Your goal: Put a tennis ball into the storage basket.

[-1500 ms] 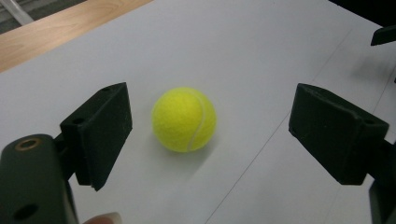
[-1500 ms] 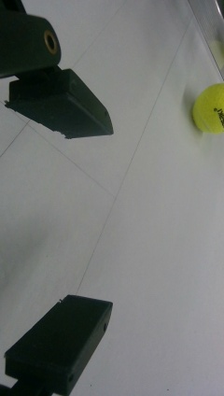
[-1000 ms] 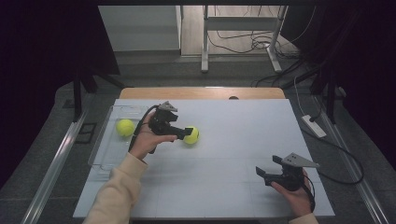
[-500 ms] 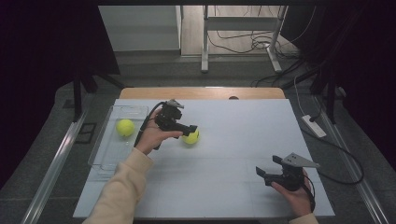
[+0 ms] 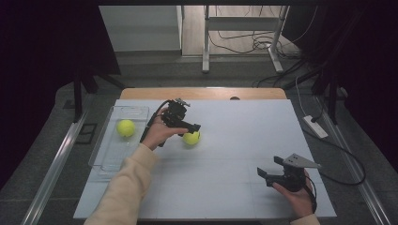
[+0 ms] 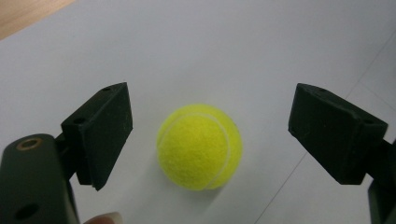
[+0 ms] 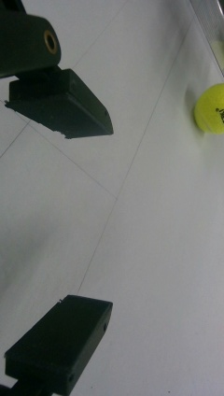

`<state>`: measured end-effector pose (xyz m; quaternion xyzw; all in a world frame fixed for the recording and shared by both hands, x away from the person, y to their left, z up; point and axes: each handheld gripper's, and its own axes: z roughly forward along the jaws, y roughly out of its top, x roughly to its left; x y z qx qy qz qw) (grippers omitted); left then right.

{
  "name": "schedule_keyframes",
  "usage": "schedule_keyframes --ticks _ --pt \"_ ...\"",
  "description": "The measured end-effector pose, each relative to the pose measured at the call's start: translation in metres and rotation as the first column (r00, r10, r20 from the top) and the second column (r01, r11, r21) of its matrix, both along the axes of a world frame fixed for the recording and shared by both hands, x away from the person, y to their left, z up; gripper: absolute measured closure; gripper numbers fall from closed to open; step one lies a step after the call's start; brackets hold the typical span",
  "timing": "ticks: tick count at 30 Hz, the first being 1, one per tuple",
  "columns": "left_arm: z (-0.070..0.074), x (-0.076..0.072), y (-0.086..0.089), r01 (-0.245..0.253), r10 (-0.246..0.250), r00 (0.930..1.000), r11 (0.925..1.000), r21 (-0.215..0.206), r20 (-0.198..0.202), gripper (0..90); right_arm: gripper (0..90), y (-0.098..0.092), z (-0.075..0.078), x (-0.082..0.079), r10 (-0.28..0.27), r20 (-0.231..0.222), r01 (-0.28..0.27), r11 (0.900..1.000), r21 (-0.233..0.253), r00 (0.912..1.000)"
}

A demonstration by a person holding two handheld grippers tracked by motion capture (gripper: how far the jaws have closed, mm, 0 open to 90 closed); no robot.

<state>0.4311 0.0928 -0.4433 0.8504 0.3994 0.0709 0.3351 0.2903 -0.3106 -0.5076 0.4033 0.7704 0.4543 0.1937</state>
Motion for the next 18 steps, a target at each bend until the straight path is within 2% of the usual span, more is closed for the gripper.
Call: schedule_keyframes --ticks 10,18 --pt "-0.007 0.006 -0.004 -0.001 0.001 0.9996 0.9999 0.012 -0.029 14.9 13.2 0.0 0.0 0.0 0.001 -0.001 -0.001 1.0 -0.003 1.0" --pt "-0.018 0.012 -0.008 0.004 -0.001 0.998 0.9991 0.042 -0.064 13.7 13.3 0.0 0.0 0.0 0.0 -0.001 0.0 1.0 -0.002 1.0"
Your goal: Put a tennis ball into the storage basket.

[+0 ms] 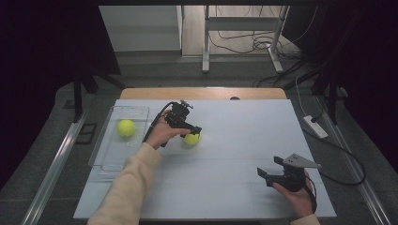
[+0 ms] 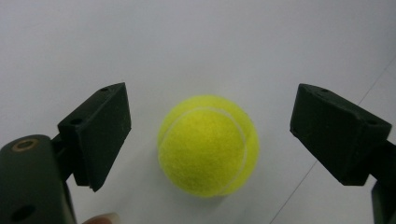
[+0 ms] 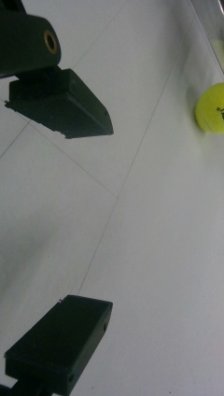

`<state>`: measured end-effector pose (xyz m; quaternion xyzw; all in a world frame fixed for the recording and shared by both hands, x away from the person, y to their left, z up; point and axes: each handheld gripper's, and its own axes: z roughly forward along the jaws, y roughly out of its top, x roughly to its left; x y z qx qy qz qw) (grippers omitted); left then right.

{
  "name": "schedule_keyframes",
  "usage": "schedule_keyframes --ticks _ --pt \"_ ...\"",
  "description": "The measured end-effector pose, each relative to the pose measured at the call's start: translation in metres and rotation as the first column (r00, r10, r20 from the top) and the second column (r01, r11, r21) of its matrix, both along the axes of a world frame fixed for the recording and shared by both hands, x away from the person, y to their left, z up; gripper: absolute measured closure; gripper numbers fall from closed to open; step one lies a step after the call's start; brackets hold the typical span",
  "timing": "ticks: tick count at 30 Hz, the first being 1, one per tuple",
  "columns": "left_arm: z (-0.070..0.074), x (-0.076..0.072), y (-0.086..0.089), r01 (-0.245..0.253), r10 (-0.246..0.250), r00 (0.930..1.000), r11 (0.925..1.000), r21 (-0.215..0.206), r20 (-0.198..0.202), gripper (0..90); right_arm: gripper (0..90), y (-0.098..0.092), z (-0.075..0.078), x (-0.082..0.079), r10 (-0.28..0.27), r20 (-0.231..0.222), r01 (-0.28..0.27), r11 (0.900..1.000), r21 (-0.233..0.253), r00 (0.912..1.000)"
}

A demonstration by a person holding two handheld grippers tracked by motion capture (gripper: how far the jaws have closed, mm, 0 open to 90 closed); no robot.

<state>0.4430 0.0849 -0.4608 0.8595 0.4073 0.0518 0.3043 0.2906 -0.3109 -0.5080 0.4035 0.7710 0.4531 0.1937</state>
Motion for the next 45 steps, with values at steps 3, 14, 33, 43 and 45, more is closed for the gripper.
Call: schedule_keyframes --ticks 3,14,33,43,45 --pt "-0.004 0.002 -0.002 -0.001 0.001 0.9999 1.0 0.009 -0.011 13.3 13.3 0.0 0.0 0.0 0.0 -0.001 0.0 1.0 0.0 1.0" --pt "-0.015 0.005 -0.008 0.01 -0.008 0.9989 0.9995 0.03 -0.045 12.0 13.3 0.0 -0.001 0.0 0.0 -0.003 0.0 1.0 -0.002 1.0" --pt "-0.027 0.007 -0.013 0.014 -0.009 0.9974 0.9981 0.06 -0.072 10.8 13.2 -0.001 -0.001 0.001 0.0 -0.006 0.0 1.0 -0.002 1.0" --pt "-0.033 0.005 -0.016 0.012 -0.005 0.9968 0.996 0.089 -0.079 26.2 13.2 -0.001 -0.001 0.0 0.0 -0.006 0.0 1.0 -0.002 1.0" --pt "-0.033 0.006 -0.015 0.014 -0.006 0.9965 0.996 0.088 -0.083 27.0 13.2 -0.001 -0.001 0.0 0.0 -0.006 0.0 1.0 -0.001 1.0"
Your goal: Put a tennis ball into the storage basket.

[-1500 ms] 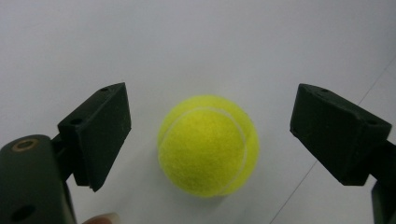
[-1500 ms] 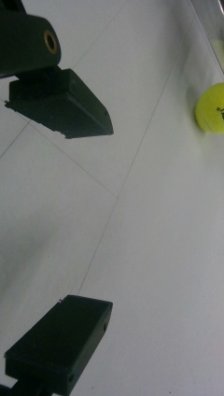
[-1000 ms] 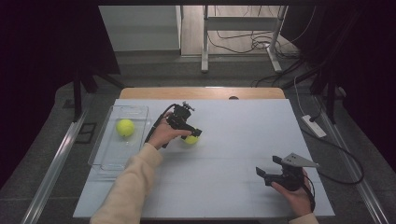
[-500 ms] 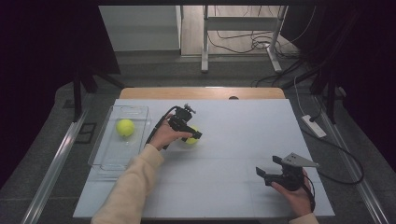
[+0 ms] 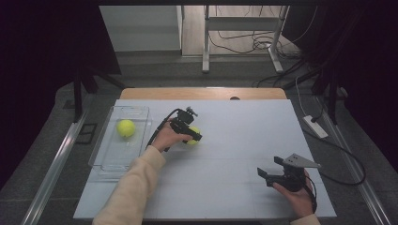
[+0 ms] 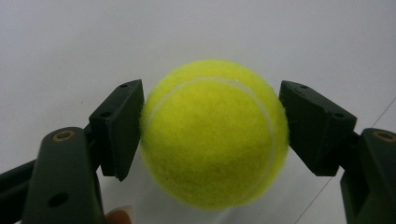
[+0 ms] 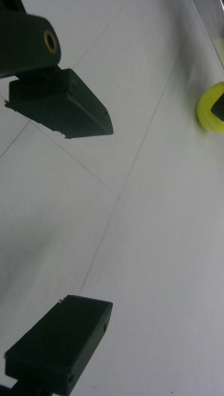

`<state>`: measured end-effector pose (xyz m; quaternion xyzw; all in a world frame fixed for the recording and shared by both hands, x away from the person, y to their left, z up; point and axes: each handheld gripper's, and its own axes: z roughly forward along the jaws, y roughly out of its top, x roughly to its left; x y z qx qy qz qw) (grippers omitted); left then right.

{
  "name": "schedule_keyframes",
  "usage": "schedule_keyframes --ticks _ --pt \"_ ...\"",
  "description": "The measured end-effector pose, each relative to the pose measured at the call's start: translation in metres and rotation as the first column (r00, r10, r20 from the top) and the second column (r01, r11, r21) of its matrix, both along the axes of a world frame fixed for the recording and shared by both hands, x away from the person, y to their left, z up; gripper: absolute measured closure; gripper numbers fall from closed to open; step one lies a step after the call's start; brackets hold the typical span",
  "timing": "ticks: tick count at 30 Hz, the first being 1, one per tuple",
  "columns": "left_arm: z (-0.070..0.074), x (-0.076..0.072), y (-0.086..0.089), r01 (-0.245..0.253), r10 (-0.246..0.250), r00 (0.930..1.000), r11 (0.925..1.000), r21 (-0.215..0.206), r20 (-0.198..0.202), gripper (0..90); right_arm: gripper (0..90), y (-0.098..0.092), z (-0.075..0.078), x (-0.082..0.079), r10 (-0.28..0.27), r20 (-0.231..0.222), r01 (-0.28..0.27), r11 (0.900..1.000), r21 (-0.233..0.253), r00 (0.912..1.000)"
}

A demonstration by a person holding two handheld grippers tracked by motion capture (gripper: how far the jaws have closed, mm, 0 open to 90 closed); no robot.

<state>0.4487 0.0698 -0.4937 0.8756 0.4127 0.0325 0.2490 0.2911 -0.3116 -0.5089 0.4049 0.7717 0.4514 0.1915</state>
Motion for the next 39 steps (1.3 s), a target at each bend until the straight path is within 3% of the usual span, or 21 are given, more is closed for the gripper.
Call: schedule_keyframes --ticks 7,23,39 --pt "0.002 -0.001 0.001 0.009 -0.009 1.0 1.0 0.003 -0.002 28.0 13.2 0.0 0.0 0.0 0.0 0.001 0.0 1.0 -0.001 1.0" --pt "0.022 -0.01 0.011 0.011 -0.009 0.9986 0.9991 -0.041 0.053 28.2 13.2 0.0 0.0 0.0 -0.002 0.002 0.002 1.0 -0.002 1.0" --pt "0.049 -0.024 0.028 0.011 0.004 0.9895 0.9944 -0.105 0.144 28.1 13.2 0.001 0.0 0.0 -0.003 0.002 0.003 1.0 -0.003 1.0"
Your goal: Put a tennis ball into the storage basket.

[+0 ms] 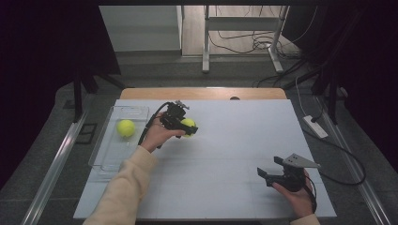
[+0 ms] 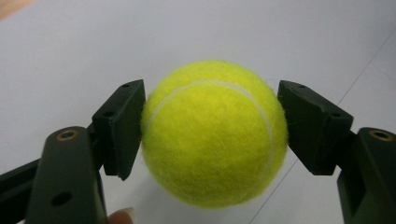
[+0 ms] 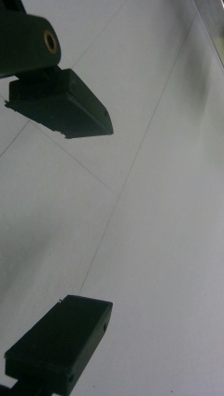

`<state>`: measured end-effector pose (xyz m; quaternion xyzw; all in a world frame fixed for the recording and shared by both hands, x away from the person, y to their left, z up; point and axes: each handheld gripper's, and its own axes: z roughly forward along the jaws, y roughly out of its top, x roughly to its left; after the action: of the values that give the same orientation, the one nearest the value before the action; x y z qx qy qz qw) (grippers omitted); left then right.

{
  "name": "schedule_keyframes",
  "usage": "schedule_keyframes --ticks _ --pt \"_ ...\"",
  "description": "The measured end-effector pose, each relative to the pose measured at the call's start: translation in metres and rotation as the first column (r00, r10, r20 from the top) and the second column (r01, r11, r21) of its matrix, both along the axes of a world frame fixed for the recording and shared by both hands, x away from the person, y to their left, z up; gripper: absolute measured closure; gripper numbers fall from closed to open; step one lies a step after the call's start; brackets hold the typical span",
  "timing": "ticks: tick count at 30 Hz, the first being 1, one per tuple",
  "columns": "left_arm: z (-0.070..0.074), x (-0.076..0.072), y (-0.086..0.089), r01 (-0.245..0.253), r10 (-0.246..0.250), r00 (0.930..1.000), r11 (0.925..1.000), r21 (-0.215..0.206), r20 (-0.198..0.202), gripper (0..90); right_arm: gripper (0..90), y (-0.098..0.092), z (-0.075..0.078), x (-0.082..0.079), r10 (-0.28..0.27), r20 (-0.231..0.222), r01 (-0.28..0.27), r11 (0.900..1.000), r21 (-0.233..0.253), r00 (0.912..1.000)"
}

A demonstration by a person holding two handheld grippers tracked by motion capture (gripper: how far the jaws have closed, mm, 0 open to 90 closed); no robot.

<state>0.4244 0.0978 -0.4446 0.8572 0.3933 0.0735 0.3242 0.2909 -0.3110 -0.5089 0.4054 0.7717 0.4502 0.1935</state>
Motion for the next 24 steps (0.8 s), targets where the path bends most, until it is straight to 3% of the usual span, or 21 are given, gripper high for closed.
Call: schedule_keyframes --ticks 19,24 --pt "0.031 -0.023 0.016 -0.009 0.023 0.9914 0.9943 -0.106 0.129 28.1 13.3 0.0 0.0 0.0 -0.002 0.0 0.002 1.0 -0.003 1.0" --pt "0.036 -0.028 0.019 -0.006 0.023 0.9883 0.9933 -0.116 0.15 28.1 13.2 0.0 0.0 0.0 -0.001 0.0 0.001 1.0 -0.005 1.0"
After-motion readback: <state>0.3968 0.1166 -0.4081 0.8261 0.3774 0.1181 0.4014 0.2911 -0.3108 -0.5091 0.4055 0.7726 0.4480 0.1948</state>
